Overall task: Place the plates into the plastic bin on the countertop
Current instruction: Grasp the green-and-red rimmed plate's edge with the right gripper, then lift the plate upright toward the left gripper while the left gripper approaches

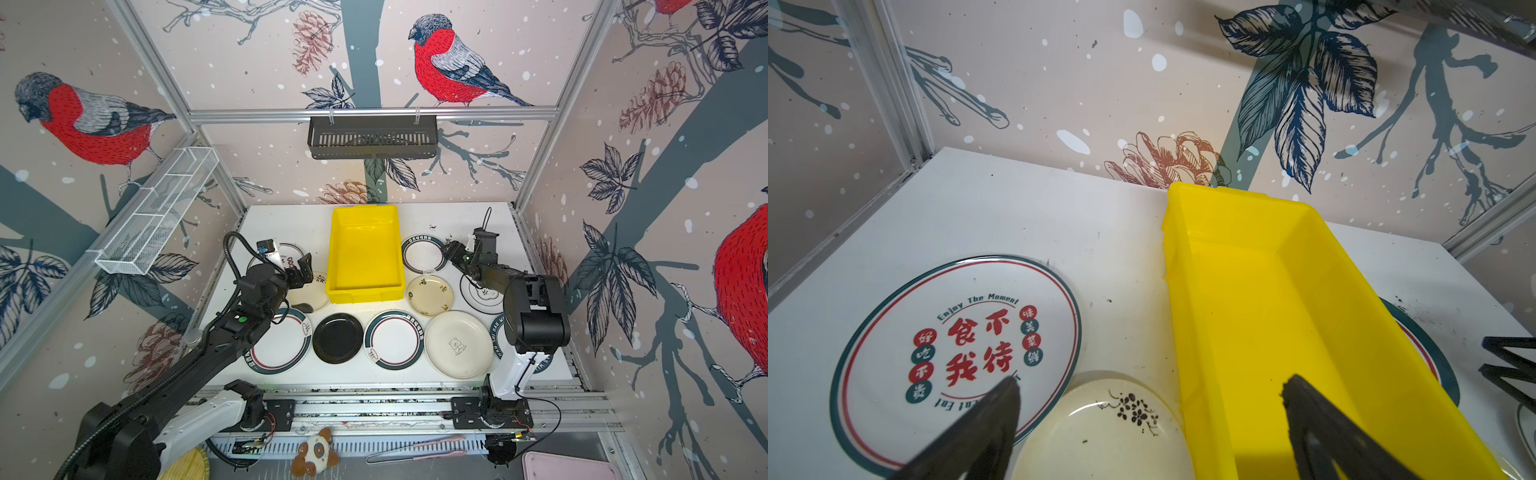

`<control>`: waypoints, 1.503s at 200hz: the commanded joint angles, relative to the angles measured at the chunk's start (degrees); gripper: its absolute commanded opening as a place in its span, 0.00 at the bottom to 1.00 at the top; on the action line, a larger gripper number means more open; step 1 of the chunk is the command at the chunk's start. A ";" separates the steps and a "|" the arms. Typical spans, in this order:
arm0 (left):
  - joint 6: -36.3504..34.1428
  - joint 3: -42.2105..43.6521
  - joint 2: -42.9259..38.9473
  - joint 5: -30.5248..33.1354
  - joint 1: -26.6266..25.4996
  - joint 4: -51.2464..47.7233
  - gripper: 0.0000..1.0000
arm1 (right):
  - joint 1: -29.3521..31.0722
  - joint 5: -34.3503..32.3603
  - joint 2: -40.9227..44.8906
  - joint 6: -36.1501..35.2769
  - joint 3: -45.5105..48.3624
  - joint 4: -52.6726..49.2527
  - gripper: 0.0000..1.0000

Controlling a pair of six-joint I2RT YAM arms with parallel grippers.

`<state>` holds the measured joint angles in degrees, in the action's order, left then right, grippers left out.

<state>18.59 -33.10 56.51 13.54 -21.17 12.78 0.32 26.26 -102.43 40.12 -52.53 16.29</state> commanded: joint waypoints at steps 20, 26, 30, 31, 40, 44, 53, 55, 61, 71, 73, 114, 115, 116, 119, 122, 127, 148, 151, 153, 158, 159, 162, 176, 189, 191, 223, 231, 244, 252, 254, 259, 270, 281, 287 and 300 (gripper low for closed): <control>-0.02 -1.29 -0.73 -6.24 -0.01 -0.70 0.97 | -0.15 -0.13 -3.26 -2.74 -1.43 -1.78 0.54; 0.04 -1.11 -0.89 -6.75 -0.02 -0.38 0.97 | -0.10 -0.11 -3.66 -2.89 -1.56 -1.69 0.51; 0.03 -0.96 -0.95 -7.16 -0.02 -0.17 0.97 | -0.06 -0.09 -3.88 -2.94 -1.73 -1.85 0.50; -0.01 -0.94 -0.96 -7.23 -0.02 -0.10 0.97 | -0.05 -0.08 -3.99 -2.94 -1.75 -1.82 0.49; 0.12 -0.66 -1.05 -7.70 -0.01 0.46 0.97 | -0.10 -0.07 -4.58 -3.18 -1.95 -2.03 0.49; 0.19 -0.58 -1.01 -7.98 -0.04 0.56 0.97 | -0.06 -0.15 -4.84 -3.28 -2.08 -2.10 0.49; 0.26 -0.47 -0.91 -8.48 -0.01 0.82 0.97 | 0.03 -0.16 -5.42 -3.59 -2.37 -2.32 0.49; 0.29 -0.47 -0.88 -8.61 -0.01 0.84 0.97 | 0.03 -0.18 -5.52 -3.67 -2.39 -2.32 0.49; 0.30 -0.47 -0.71 -9.01 -0.01 0.92 0.97 | 0.03 -0.16 -5.94 -3.81 -2.53 -2.37 0.48; 0.28 -0.47 -0.38 -9.76 -0.08 0.94 0.97 | 0.03 0.00 -6.65 -3.98 -2.74 -2.51 0.46; 0.28 -0.47 -0.31 -9.87 -0.03 1.00 0.97 | 0.03 0.01 -6.75 -4.04 -2.81 -2.54 0.45; 0.49 -0.72 1.39 -11.62 -0.01 1.37 0.97 | 0.12 1.72 -9.21 -3.69 -3.36 -1.46 0.37; 0.53 -0.73 1.45 -11.66 -0.01 1.37 0.97 | 0.12 1.75 -9.29 -3.67 -3.36 -1.45 0.37; 0.55 -0.73 1.47 -11.68 -0.01 1.42 0.97 | 0.12 1.81 -9.33 -3.66 -3.41 -1.45 0.37; 0.57 -0.74 1.61 -11.73 -0.06 1.46 0.97 | 0.12 2.01 -9.49 -3.52 -3.49 -1.49 0.36; 0.57 -0.81 1.71 -11.78 -0.02 1.46 0.97 | 0.12 2.10 -9.72 -3.55 -3.58 -1.45 0.36; 0.57 -0.82 1.76 -11.86 -0.06 1.55 0.97 | 0.19 2.37 -9.97 -3.47 -3.70 -1.36 0.36; 0.73 -0.87 2.20 -11.88 -0.07 1.90 0.97 | 0.21 2.74 -10.92 -3.14 -4.06 -1.22 0.34; 0.70 -0.83 2.20 -11.89 -0.02 1.90 0.97 | 0.21 2.67 -10.99 -3.05 -4.07 -1.11 0.34; 0.74 -0.82 2.20 -11.92 -0.06 1.90 0.97 | 0.19 2.70 -11.02 -3.03 -4.02 -1.14 0.34; 0.74 -0.82 2.21 -11.94 -0.01 1.90 0.97 | 0.19 2.63 -11.06 -2.95 -3.98 -1.04 0.33; 0.74 -0.82 2.20 -11.90 -0.01 1.90 0.97 | 0.20 2.56 -11.09 -2.94 -3.98 -1.02 0.33; 0.68 -0.82 2.20 -11.87 -0.01 1.86 0.97 | 0.21 2.49 -11.16 -2.93 -3.98 -0.98 0.31; 0.70 -0.65 2.20 -11.55 -0.02 1.86 0.97 | 0.21 2.19 -11.14 -2.78 -3.89 -0.83 0.26; 0.73 -0.57 2.07 -11.44 -0.01 1.72 0.97 | 0.21 1.77 -11.20 -2.76 -3.97 -0.88 0.21; 0.77 -0.56 2.10 -11.41 -0.01 1.73 0.97 | 0.21 1.66 -11.21 -2.76 -3.98 -0.97 0.20; 0.81 -0.38 2.24 -11.01 -0.02 1.64 0.97 | 0.21 1.08 -11.65 -2.59 -4.16 -1.18 0.07; 0.79 -0.38 2.29 -10.88 -0.05 1.76 0.97 | 0.21 0.77 -11.65 -2.50 -4.09 -1.21 0.06; 0.83 -0.30 2.45 -10.69 -0.01 1.73 0.97 | 0.10 0.57 -11.56 -2.41 -4.07 -1.10 0.05; 0.83 -0.30 2.55 -10.64 -0.03 1.69 0.97 | 0.08 0.59 -11.55 -2.33 -4.16 -1.10 0.04; 0.83 -0.30 2.59 -10.64 -0.02 1.65 0.97 | 0.05 0.60 -11.56 -2.26 -4.20 -1.09 0.04; 0.85 -0.37 2.67 -10.68 -0.02 1.72 0.97 | -0.02 0.56 -11.56 -2.16 -4.24 -1.09 0.04; 0.84 -0.32 2.94 -10.76 -0.01 1.81 0.97 | -0.18 0.56 -11.43 -1.83 -4.24 -0.86 0.04; 0.87 -0.36 3.23 -10.87 -0.02 1.98 0.97 | -0.39 0.56 -11.14 -1.38 -4.16 -0.50 0.03; 0.97 -0.38 3.27 -10.91 -0.01 2.07 0.97 | -0.66 0.55 -10.84 -1.21 -4.07 -0.18 0.03; 1.01 -0.38 3.60 -11.21 -0.01 2.12 0.97 | -1.16 0.33 -9.99 -0.77 -3.69 0.30 0.02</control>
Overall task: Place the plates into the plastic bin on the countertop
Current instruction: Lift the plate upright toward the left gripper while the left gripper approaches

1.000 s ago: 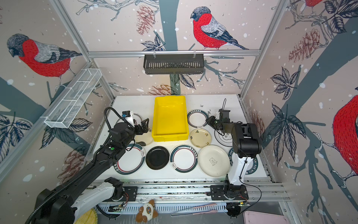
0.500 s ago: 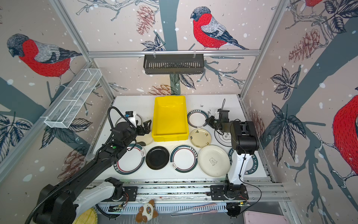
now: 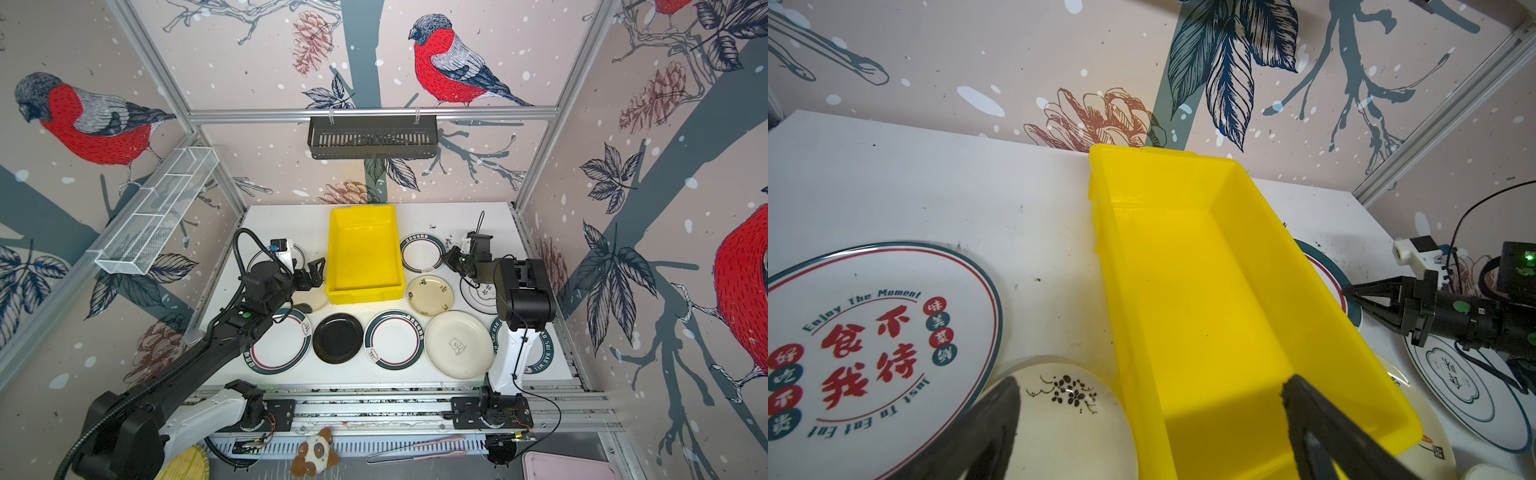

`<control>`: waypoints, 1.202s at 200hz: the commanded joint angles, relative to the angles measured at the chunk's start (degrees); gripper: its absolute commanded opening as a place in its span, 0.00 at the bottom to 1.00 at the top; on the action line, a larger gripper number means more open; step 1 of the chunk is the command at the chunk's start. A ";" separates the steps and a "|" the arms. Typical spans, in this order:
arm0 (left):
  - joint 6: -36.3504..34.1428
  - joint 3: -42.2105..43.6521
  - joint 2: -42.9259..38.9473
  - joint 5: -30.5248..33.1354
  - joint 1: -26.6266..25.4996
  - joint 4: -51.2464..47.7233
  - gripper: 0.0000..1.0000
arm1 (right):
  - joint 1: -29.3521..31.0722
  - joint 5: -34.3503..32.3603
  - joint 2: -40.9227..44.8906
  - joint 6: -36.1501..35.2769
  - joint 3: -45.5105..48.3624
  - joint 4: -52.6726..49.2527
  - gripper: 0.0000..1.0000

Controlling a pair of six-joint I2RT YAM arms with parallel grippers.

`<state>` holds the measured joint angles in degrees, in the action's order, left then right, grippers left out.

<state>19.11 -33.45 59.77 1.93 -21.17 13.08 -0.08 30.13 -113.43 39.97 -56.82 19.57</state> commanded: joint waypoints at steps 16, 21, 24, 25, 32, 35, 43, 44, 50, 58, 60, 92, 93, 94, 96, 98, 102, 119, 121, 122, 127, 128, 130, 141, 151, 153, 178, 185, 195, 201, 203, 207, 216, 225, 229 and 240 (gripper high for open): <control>0.44 -0.12 0.52 0.22 -0.01 1.94 0.97 | -1.67 -4.09 2.83 0.15 1.54 -1.76 0.02; 0.54 -0.13 0.61 0.09 -0.02 2.00 0.97 | -1.99 -4.35 3.68 0.49 2.00 -1.29 0.02; 0.54 -0.12 0.55 0.11 -0.08 2.03 0.97 | -2.02 -4.37 3.97 0.60 2.20 -1.12 0.01; 0.56 -0.12 0.58 0.05 -0.05 2.03 0.97 | -2.07 -4.42 4.07 0.67 2.31 -1.03 0.01; 0.55 -0.17 0.60 0.01 -0.01 2.12 0.97 | -2.36 -4.62 5.24 1.03 3.03 -0.38 0.01; 0.60 -0.13 0.69 -0.07 -0.01 2.20 0.97 | -2.51 -4.67 5.94 1.23 3.34 -0.11 0.01; 0.70 -0.12 0.74 -0.27 -0.01 2.36 0.97 | -2.77 -4.89 7.19 1.56 4.14 0.44 0.01; 0.72 -0.12 0.76 -0.27 -0.01 2.37 0.97 | -2.80 -4.94 7.27 1.63 4.20 0.50 0.01; 0.70 -0.11 0.74 -0.71 -0.02 2.53 0.97 | -2.82 -5.14 8.40 1.98 4.93 0.94 0.01; 0.74 -0.20 0.82 -1.08 -0.01 2.63 0.97 | -3.06 -5.26 9.81 2.57 6.11 2.00 0.01; 0.81 -0.21 0.85 -1.08 -0.04 2.65 0.97 | -3.12 -5.21 10.16 2.82 6.48 2.34 0.01; 1.45 -0.30 1.00 -1.93 -0.04 3.25 0.97 | -4.19 -5.34 16.32 5.77 11.39 5.80 0.00; 1.45 -0.30 1.03 -1.93 -0.02 3.30 0.97 | -4.21 -5.34 16.53 5.80 11.47 5.81 0.00; 1.45 -0.30 1.04 -1.98 -0.02 3.33 0.97 | -4.22 -5.39 16.73 5.81 11.56 5.82 0.00; 1.45 -0.30 1.05 -2.01 -0.01 3.35 0.97 | -4.21 -5.42 17.18 5.89 11.71 5.87 0.00; 1.50 -0.30 1.12 -2.02 -0.06 3.31 0.97 | -4.20 -5.47 17.58 5.91 11.97 5.90 0.00; 1.54 -0.37 1.14 -1.95 -0.10 3.35 0.97 | -4.17 -5.56 18.39 5.98 12.34 5.84 0.00; 1.35 -1.35 2.43 -2.53 -0.66 2.75 0.97 | -4.18 -5.95 21.99 6.43 13.92 5.48 0.00; 1.36 -1.53 2.63 -2.59 -0.75 2.63 0.97 | -4.15 -6.00 22.54 6.48 14.08 5.37 0.00; 1.32 -1.66 2.68 -2.61 -0.82 2.55 0.97 | -4.15 -6.02 22.76 6.51 14.18 5.38 0.00; 1.21 -2.21 3.20 -2.55 -1.29 2.10 0.97 | -4.19 -6.20 24.00 6.61 14.63 5.10 0.00; 1.16 -2.31 3.35 -2.55 -1.40 2.07 0.97 | -4.17 -6.26 24.33 6.66 14.72 5.11 0.00; 1.07 -2.54 3.58 -2.55 -1.59 1.93 0.97 | -4.15 -6.34 24.77 6.69 14.89 5.06 0.00; 0.42 -3.65 4.67 -2.16 -3.10 1.36 0.97 | -4.17 -6.79 27.89 6.61 15.86 4.46 0.00; 0.06 -4.69 5.62 -2.10 -4.42 1.16 0.97 | -4.16 -7.18 30.99 6.41 16.70 3.35 0.00; 0.05 -4.85 5.82 -2.15 -4.65 1.16 0.97 | -4.15 -7.12 31.56 6.32 16.84 3.17 0.00; 1.22 -6.71 8.21 -5.10 -6.91 3.36 0.97 | -2.91 -5.93 38.63 4.86 17.65 -0.36 0.00; 1.90 -7.16 8.94 -6.25 -7.38 4.39 0.97 | -2.41 -5.48 40.21 4.09 17.62 -1.77 0.00; 2.86 -7.86 10.07 -7.79 -8.08 5.82 0.97 | -1.66 -4.28 42.10 3.09 17.40 -3.52 0.00; 3.42 -8.30 10.86 -8.51 -8.54 6.64 0.97 | -1.01 -3.61 43.59 2.62 17.28 -4.34 0.00; 3.61 -8.47 11.17 -8.76 -8.69 6.92 0.97 | -0.74 -3.44 43.87 2.52 17.27 -4.60 0.00; 4.00 -8.82 11.83 -9.26 -8.94 7.30 0.96 | -0.32 -2.91 44.27 2.14 17.06 -5.11 0.00; 4.79 -10.01 13.56 -10.76 -9.52 7.75 0.94 | 0.59 -1.58 44.71 1.19 16.50 -5.93 0.00; 5.31 -11.46 15.52 -12.82 -9.89 7.90 0.94 | 1.58 -0.33 44.63 0.13 15.81 -6.54 0.00; 5.59 -12.14 16.56 -13.74 -10.07 7.97 0.94 | 2.01 0.14 44.47 -0.24 15.49 -6.64 0.00; 6.50 -14.02 19.06 -16.12 -10.42 8.09 0.94 | 3.15 0.99 44.26 -0.75 15.25 -6.40 0.00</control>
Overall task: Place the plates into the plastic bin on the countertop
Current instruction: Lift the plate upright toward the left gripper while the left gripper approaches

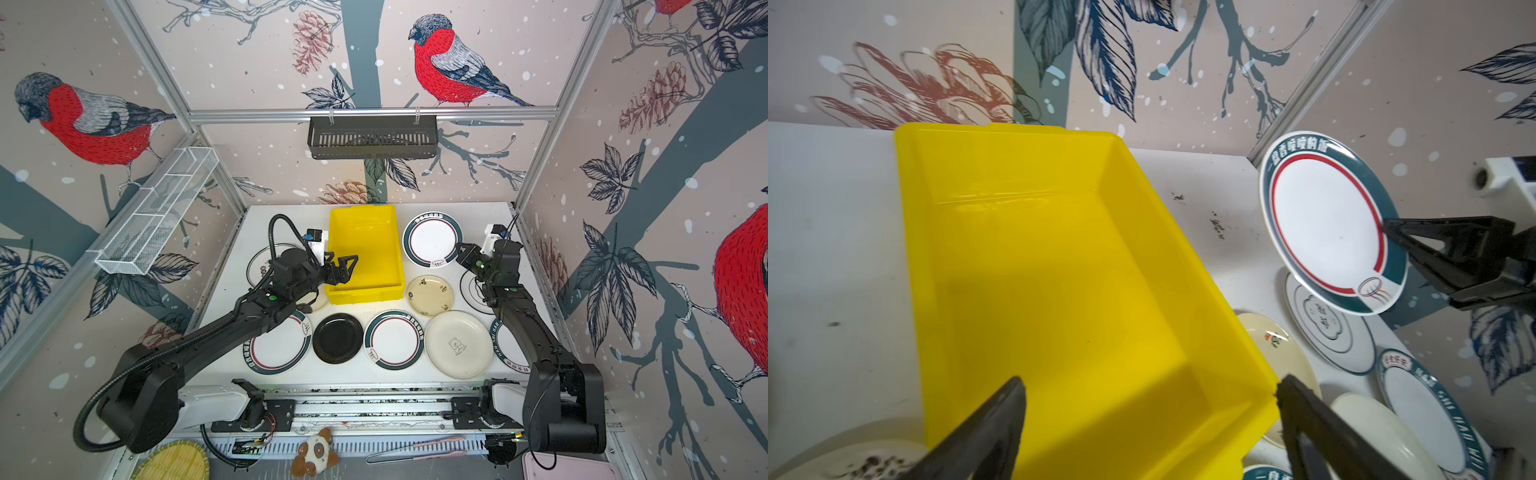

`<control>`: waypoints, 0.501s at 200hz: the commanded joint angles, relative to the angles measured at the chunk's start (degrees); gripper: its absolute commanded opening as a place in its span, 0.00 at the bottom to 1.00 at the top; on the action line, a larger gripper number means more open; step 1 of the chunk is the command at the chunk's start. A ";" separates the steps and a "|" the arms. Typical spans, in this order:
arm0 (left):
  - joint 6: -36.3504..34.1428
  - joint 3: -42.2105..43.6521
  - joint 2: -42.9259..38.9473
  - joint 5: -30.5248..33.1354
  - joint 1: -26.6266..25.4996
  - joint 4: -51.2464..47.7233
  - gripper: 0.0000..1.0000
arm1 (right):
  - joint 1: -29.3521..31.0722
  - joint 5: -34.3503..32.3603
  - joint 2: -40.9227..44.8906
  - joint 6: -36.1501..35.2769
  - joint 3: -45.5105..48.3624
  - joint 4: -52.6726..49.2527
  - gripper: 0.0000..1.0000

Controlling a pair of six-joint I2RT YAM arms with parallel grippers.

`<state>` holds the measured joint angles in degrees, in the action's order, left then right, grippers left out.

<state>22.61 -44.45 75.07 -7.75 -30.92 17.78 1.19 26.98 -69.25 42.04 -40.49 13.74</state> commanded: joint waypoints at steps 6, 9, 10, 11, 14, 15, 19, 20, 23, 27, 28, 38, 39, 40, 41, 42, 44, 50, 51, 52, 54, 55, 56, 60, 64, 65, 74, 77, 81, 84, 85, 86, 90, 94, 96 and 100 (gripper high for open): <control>3.49 -3.91 5.08 -7.60 -0.84 3.78 0.93 | 2.56 4.51 0.08 -3.01 -1.00 -0.03 0.00; 3.71 -4.18 5.57 -8.18 -0.94 4.00 0.93 | 2.85 4.69 0.05 -3.09 -0.92 0.28 0.00; 3.78 -4.30 5.77 -8.39 -0.96 4.14 0.92 | 2.85 4.72 0.02 -3.10 -0.87 0.49 0.00; 3.90 -4.45 5.96 -8.54 -0.97 4.25 0.92 | 2.98 4.82 0.05 -3.10 -0.84 0.58 0.00; 4.18 -4.70 6.45 -9.04 -1.10 4.74 0.92 | 3.24 4.95 0.12 -3.11 -0.78 0.76 0.00; 4.19 -4.78 6.60 -9.17 -1.13 4.82 0.92 | 3.31 5.03 0.15 -3.11 -0.75 0.81 0.00; 4.59 -5.08 7.17 -9.65 -1.24 5.38 0.91 | 3.70 5.29 0.12 -3.04 -0.66 1.20 0.00; 4.66 -5.15 7.27 -9.74 -1.29 5.58 0.91 | 3.76 5.28 0.10 -3.03 -0.65 1.29 0.00; 5.02 -5.32 7.62 -10.13 -1.38 6.00 0.90 | 3.98 5.42 0.15 -2.90 -0.57 1.53 0.00; 5.35 -5.46 7.99 -10.44 -1.49 6.66 0.89 | 4.28 5.74 0.13 -2.78 -0.48 1.91 0.00; 5.47 -5.51 8.08 -10.53 -1.50 6.74 0.89 | 4.36 5.86 0.15 -2.72 -0.43 1.99 0.00; 6.48 -5.73 8.89 -10.95 -1.68 8.21 0.86 | 4.84 6.57 0.17 -2.13 -0.10 3.01 0.00; 6.52 -5.74 8.97 -11.00 -1.73 8.31 0.86 | 4.90 6.62 0.17 -2.05 -0.02 3.12 0.00; 6.59 -5.78 9.05 -11.03 -1.75 8.45 0.85 | 4.93 6.65 0.21 -1.96 -0.02 3.26 0.00; 6.71 -5.80 9.13 -11.05 -1.77 8.60 0.85 | 4.95 6.75 0.19 -1.88 0.06 3.37 0.00; 6.82 -5.82 9.22 -11.05 -1.77 8.73 0.85 | 4.95 6.85 0.18 -1.79 0.11 3.52 0.00; 7.00 -5.82 9.33 -11.12 -1.78 8.93 0.84 | 5.07 7.07 0.24 -1.61 0.18 3.78 0.00; 7.48 -5.99 9.76 -11.16 -1.86 9.43 0.82 | 5.20 7.77 0.20 -1.13 0.40 4.72 0.00; 7.55 -6.04 9.84 -11.24 -1.86 9.49 0.81 | 5.21 7.84 0.19 -1.11 0.45 4.85 0.00; 7.63 -6.07 9.88 -11.24 -1.87 9.57 0.81 | 5.26 8.01 0.18 -1.01 0.52 4.96 0.00; 7.78 -6.13 10.09 -11.30 -1.87 9.71 0.80 | 5.30 8.22 0.22 -0.80 0.64 5.33 0.00; 7.83 -6.15 10.14 -11.40 -1.87 9.72 0.79 | 5.38 8.33 0.24 -0.72 0.70 5.46 0.00; 7.90 -6.21 10.21 -11.45 -1.87 9.77 0.79 | 5.38 8.41 0.21 -0.64 0.73 5.58 0.00; 8.10 -6.38 10.47 -11.58 -1.94 10.10 0.78 | 5.48 8.85 0.22 -0.29 0.90 6.12 0.00; 8.35 -6.52 10.80 -11.76 -1.95 10.31 0.77 | 5.61 9.16 0.25 -0.09 1.00 6.48 0.00; 8.43 -6.57 10.85 -11.85 -1.95 10.37 0.77 | 5.64 9.24 0.26 -0.02 1.02 6.57 0.00; 9.00 -7.00 11.42 -11.97 -1.95 10.50 0.75 | 5.83 9.42 0.17 0.31 1.20 7.07 0.00; 9.19 -7.12 11.61 -11.98 -1.95 10.58 0.75 | 5.94 9.52 0.15 0.32 1.20 7.17 0.00; 9.51 -7.21 11.82 -11.97 -2.04 10.73 0.74 | 6.09 9.52 0.24 0.28 1.30 7.34 0.00; 9.69 -7.23 11.97 -12.01 -2.04 10.92 0.73 | 6.17 9.59 0.22 0.24 1.29 7.42 0.00; 9.76 -7.23 12.05 -11.97 -2.04 10.98 0.73 | 6.22 9.63 0.20 0.24 1.29 7.43 0.00; 9.79 -7.28 12.08 -12.04 -2.04 11.02 0.73 | 6.25 9.65 0.18 0.23 1.29 7.44 0.00; 10.04 -7.32 12.27 -12.06 -2.04 11.28 0.72 | 6.36 9.67 0.17 0.23 1.29 7.58 0.00; 10.23 -7.40 12.44 -12.08 -2.12 11.39 0.71 | 6.49 9.73 0.13 0.17 1.29 7.74 0.00; 10.36 -7.47 12.57 -12.08 -2.13 11.46 0.71 | 6.53 9.79 0.07 0.15 1.29 7.83 0.00; 10.45 -7.62 12.73 -12.26 -2.13 11.62 0.70 | 6.67 9.86 0.02 0.15 1.29 8.06 0.00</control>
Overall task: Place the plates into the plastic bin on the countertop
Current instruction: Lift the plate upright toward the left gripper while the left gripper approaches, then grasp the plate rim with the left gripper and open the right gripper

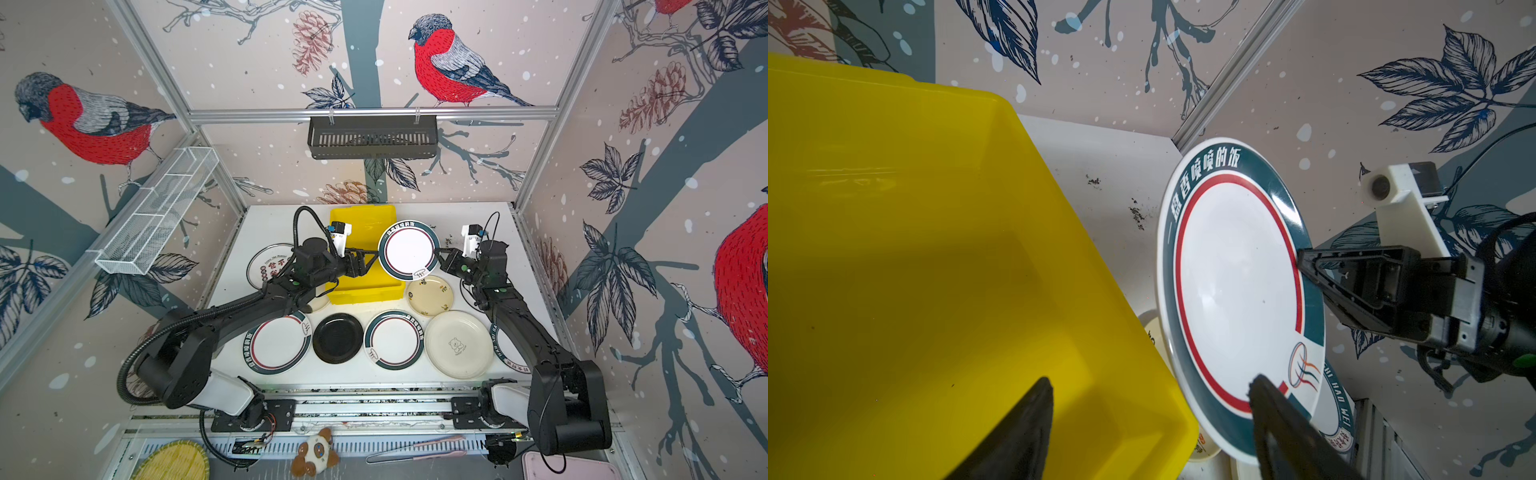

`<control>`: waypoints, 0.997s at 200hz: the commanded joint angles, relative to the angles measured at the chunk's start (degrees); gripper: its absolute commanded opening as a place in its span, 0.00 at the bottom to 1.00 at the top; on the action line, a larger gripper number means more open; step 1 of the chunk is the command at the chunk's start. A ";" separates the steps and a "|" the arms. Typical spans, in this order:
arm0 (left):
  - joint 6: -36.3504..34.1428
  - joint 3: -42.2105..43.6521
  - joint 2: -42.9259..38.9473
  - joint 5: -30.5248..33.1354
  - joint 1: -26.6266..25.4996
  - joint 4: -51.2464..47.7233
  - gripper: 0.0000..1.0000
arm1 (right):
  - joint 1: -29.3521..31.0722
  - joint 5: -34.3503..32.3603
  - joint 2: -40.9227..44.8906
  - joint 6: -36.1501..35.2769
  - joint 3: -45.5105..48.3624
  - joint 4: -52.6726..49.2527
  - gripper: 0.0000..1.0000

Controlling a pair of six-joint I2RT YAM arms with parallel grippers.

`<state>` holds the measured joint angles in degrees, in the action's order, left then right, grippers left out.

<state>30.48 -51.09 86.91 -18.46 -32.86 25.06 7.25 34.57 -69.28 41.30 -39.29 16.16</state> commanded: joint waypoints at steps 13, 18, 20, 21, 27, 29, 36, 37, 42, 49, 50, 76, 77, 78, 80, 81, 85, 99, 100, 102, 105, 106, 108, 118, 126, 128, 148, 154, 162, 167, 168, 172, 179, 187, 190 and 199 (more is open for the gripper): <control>3.04 -1.66 1.65 -1.83 -0.32 4.19 0.69 | 0.92 2.58 -0.37 0.97 0.03 6.25 0.00; 3.17 -1.88 1.96 -1.91 -0.36 4.12 0.68 | 1.01 2.77 -0.56 1.04 -0.08 6.50 0.00; 3.22 -1.94 2.06 -1.90 -0.43 4.14 0.68 | 1.08 2.87 -0.65 1.06 -0.09 6.62 0.00; 3.25 -2.01 2.18 -1.92 -0.44 4.18 0.67 | 1.09 2.92 -0.71 1.06 -0.13 6.74 0.00; 3.54 -2.29 2.39 -1.99 -0.51 4.28 0.66 | 1.26 3.30 -0.98 1.14 -0.22 7.09 0.00; 3.67 -2.31 2.52 -2.06 -0.49 4.36 0.66 | 1.32 3.35 -1.07 1.15 -0.25 7.16 0.00; 4.08 -2.42 2.88 -2.31 -0.61 4.82 0.64 | 1.52 3.55 -1.36 1.33 -0.39 7.51 0.00; 4.16 -2.43 2.94 -2.39 -0.62 4.87 0.63 | 1.53 3.57 -1.42 1.37 -0.42 7.54 0.00; 4.42 -2.57 3.19 -2.65 -0.62 5.21 0.59 | 1.63 3.89 -1.62 1.46 -0.43 7.80 0.00; 4.73 -2.76 3.50 -3.00 -0.62 5.50 0.56 | 1.84 4.20 -1.86 1.58 -0.55 8.21 0.00; 4.79 -2.86 3.55 -3.04 -0.62 5.51 0.56 | 1.87 4.28 -1.89 1.59 -0.54 8.24 0.00; 6.01 -2.97 4.22 -3.25 -0.80 6.34 0.48 | 2.22 4.42 -2.18 2.09 -0.56 8.96 0.00; 6.04 -2.97 4.23 -3.25 -0.80 6.37 0.48 | 2.19 4.48 -2.22 2.11 -0.55 9.01 0.00; 6.06 -2.96 4.23 -3.25 -0.80 6.39 0.47 | 2.22 4.51 -2.25 2.11 -0.54 9.04 0.00; 6.14 -2.90 4.23 -3.19 -0.80 6.53 0.46 | 2.24 4.54 -2.26 2.12 -0.46 9.12 0.00; 6.25 -2.89 4.23 -3.17 -0.80 6.60 0.46 | 2.29 4.54 -2.26 2.12 -0.49 9.18 0.00; 6.41 -2.80 4.18 -3.08 -0.80 6.79 0.43 | 2.38 4.62 -2.27 2.20 -0.52 9.23 0.00; 6.78 -2.61 4.23 -3.19 -0.80 7.45 0.31 | 2.75 4.83 -2.27 2.30 -0.37 9.50 0.00; 6.78 -2.61 4.23 -3.27 -0.80 7.50 0.30 | 2.81 4.86 -2.27 2.30 -0.36 9.54 0.00; 6.79 -2.61 4.21 -3.36 -0.80 7.65 0.29 | 2.85 4.93 -2.27 2.30 -0.31 9.58 0.00; 6.78 -2.61 4.30 -3.48 -0.80 7.78 0.28 | 2.92 4.90 -2.27 2.30 -0.35 9.59 0.00; 6.78 -2.61 4.31 -3.54 -0.80 7.84 0.27 | 2.98 4.90 -2.27 2.30 -0.35 9.59 0.00; 6.83 -2.61 4.31 -3.65 -0.80 7.93 0.26 | 2.98 4.98 -2.27 2.30 -0.31 9.65 0.01; 7.10 -2.78 4.49 -3.91 -0.80 7.99 0.23 | 3.25 5.10 -2.27 2.30 -0.20 9.82 0.02; 7.22 -2.94 4.66 -3.97 -0.80 7.93 0.21 | 3.26 5.12 -2.27 2.21 -0.12 9.76 0.07; 7.22 -2.96 4.67 -4.07 -0.80 7.91 0.21 | 3.27 5.13 -2.27 2.14 -0.10 9.76 0.10; 7.23 -3.23 5.01 -4.24 -0.80 7.75 0.17 | 3.48 5.22 -2.27 1.86 0.00 9.74 0.25; 7.25 -3.25 5.02 -4.30 -0.80 7.64 0.16 | 3.48 5.33 -2.27 1.80 -0.08 9.76 0.32; 7.19 -3.31 4.95 -4.15 -0.80 7.63 0.16 | 3.50 5.36 -2.27 1.85 -0.09 9.76 0.39; 7.29 -3.31 4.93 -4.09 -0.80 7.64 0.16 | 3.56 5.40 -2.88 1.86 -0.09 9.83 0.43; 7.35 -3.31 4.93 -4.07 -0.80 7.68 0.16 | 3.56 5.37 -3.23 1.86 -0.09 9.89 0.44; 7.35 -3.40 4.88 -4.03 -0.80 7.63 0.14 | 3.56 5.37 -3.51 1.86 -0.09 9.85 0.47; 7.24 -3.53 4.93 -3.91 -0.80 7.64 0.10 | 3.55 5.24 -3.55 1.86 -0.08 9.77 0.54; 7.32 -3.65 4.89 -3.70 -0.80 7.63 0.04 | 3.56 5.09 -3.50 1.78 -0.09 9.74 0.62; 7.36 -3.71 4.84 -3.69 -0.80 7.64 0.00 | 3.56 5.12 -3.45 1.77 -0.09 9.64 0.64; 7.45 -4.06 4.92 -3.48 -0.80 7.38 0.00 | 3.56 5.06 -3.30 1.56 0.04 9.51 0.76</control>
<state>37.28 -54.30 91.74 -22.70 -33.67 30.76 10.74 38.63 -72.88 43.46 -39.24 22.35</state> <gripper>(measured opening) 0.049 0.650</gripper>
